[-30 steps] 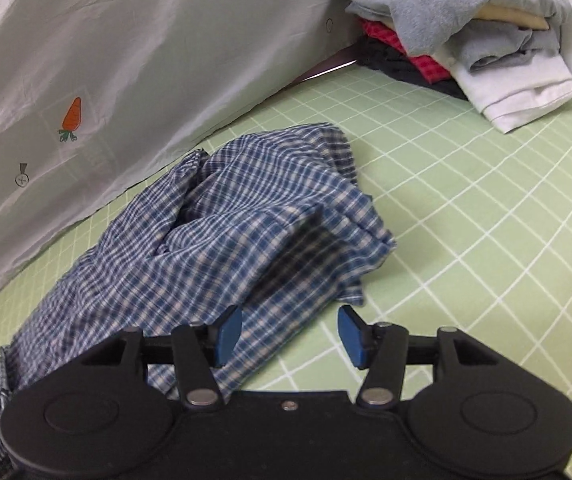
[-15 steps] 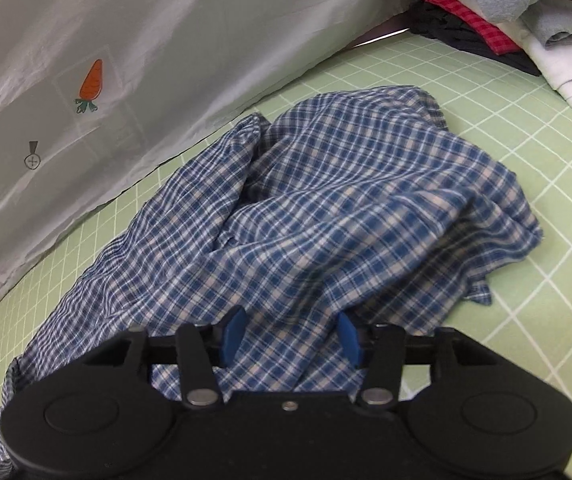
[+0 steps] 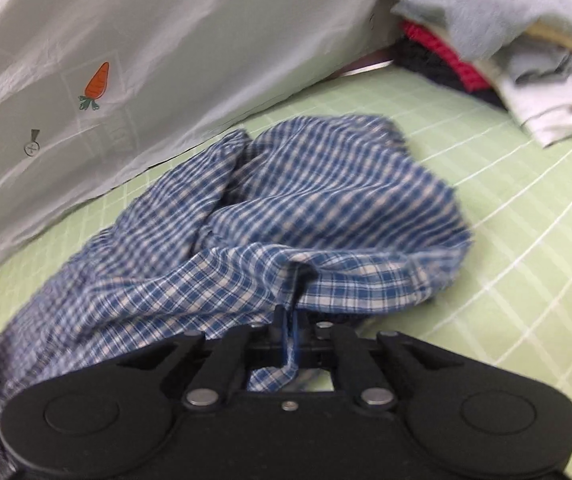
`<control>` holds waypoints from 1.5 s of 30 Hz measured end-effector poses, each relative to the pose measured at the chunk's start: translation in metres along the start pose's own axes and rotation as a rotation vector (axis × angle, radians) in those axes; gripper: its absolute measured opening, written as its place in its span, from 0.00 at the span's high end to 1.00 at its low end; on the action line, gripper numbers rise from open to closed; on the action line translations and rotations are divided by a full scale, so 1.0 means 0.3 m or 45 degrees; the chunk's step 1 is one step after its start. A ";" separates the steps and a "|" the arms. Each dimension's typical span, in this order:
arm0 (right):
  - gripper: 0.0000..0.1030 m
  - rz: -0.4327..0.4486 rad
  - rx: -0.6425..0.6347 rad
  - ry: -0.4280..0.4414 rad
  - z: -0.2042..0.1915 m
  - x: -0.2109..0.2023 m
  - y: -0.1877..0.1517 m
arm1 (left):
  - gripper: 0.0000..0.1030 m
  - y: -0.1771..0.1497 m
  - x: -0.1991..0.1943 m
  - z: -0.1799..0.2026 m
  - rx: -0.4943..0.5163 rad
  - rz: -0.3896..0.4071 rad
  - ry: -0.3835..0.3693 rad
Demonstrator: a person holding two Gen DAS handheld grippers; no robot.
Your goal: Fold clothes
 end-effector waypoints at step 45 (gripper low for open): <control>0.15 -0.096 0.229 -0.166 0.194 -0.049 -0.102 | 0.60 -0.028 -0.014 0.114 0.134 0.033 0.008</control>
Point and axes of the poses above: each gripper's, at about its wrist camera, not at the fingertips, and x roughly the way its jaws point, z to its right, y to its top, the point moved 1 cm from there along x, roughly the way its jaws point, and after that the axes turned 3 degrees about y, right-handed, at the moved point
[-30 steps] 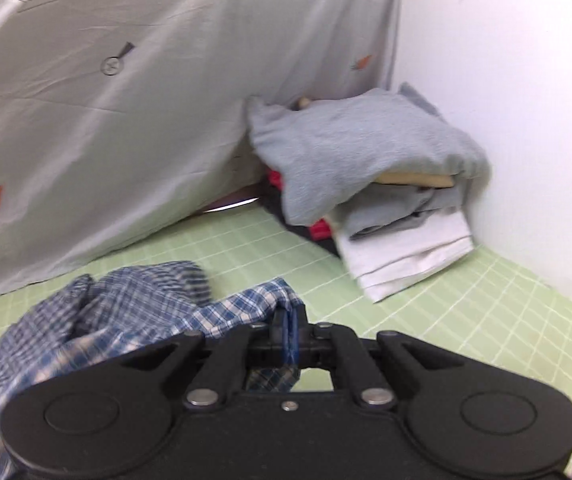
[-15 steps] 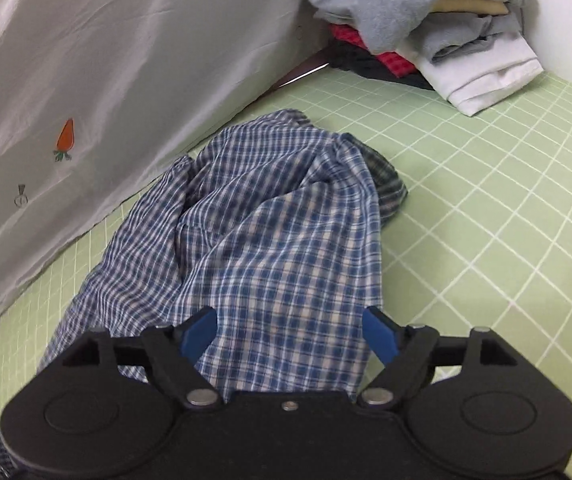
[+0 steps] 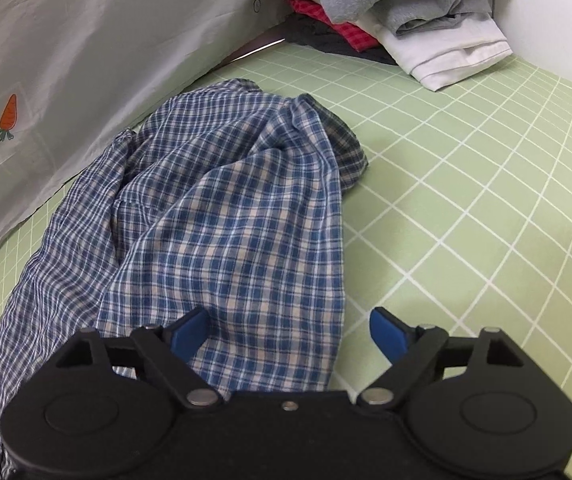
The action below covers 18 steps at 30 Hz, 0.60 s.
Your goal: Fold clothes
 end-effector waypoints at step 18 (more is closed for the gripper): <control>0.98 0.181 -0.188 0.015 0.100 -0.122 0.024 | 1.00 -0.146 -0.114 -0.209 -0.242 0.015 0.131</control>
Point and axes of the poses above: each gripper's, at about its wrist camera, not at the fingertips, and x roughly the way its jaws point, z to its right, y to its top, the point moved 1 cm from there along x, roughly the way its jaws point, and after that the axes turned 3 degrees about y, right-handed, at the moved point
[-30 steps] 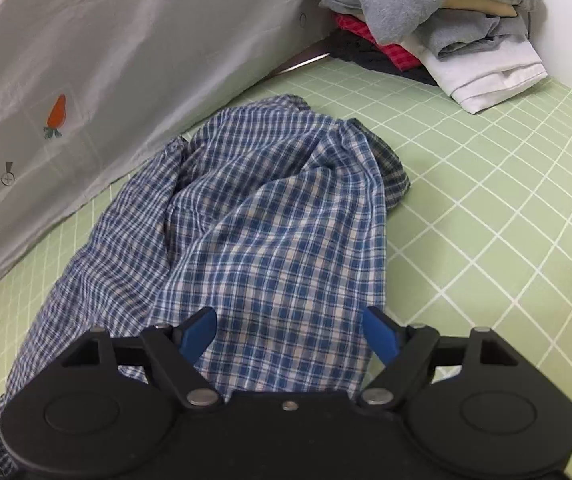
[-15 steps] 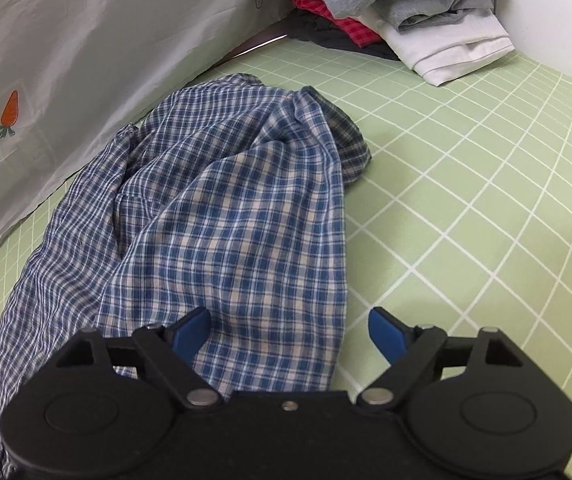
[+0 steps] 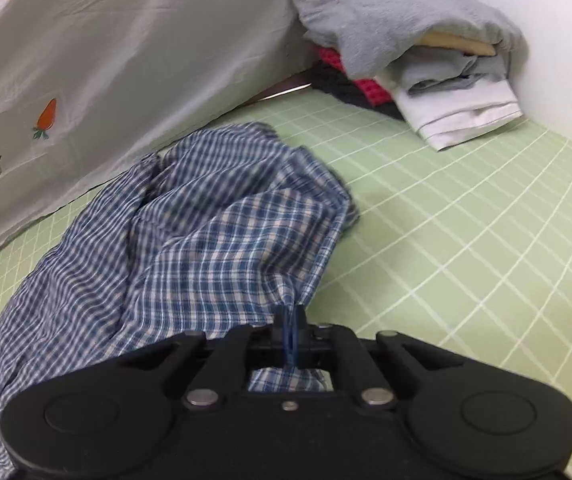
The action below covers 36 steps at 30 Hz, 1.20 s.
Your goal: Fold clothes
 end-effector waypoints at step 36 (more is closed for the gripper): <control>0.08 -0.134 -0.143 -0.060 0.428 0.168 0.195 | 0.48 -0.329 -0.004 0.653 0.290 -0.088 0.035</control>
Point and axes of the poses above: each gripper's, at about its wrist camera, not at the fingertips, and x roughly the way its jaws point, z to its right, y to its top, the point moved 1 cm from there along x, roughly the way its jaws point, and after that the axes turned 3 degrees about y, right-handed, at the moved point
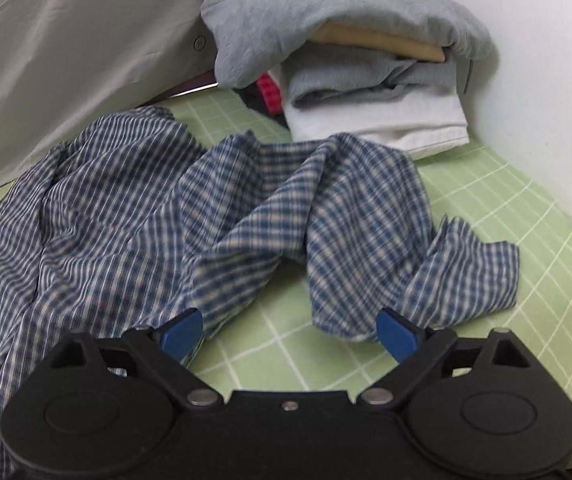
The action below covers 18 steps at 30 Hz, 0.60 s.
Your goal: Fold clothes
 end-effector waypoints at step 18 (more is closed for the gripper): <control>0.08 -0.089 -0.065 -0.042 -0.169 -0.069 -0.124 | 1.00 0.121 0.000 -0.092 0.058 0.003 -0.175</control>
Point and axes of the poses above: each gripper's, at about its wrist camera, not at the fingertips, and x roughly the way its jaws point, z to its right, y to its top, the point moved 1 cm from there along x, roughly the way its jaws point, and after that the axes turned 3 degrees about y, right-handed, at the moved point
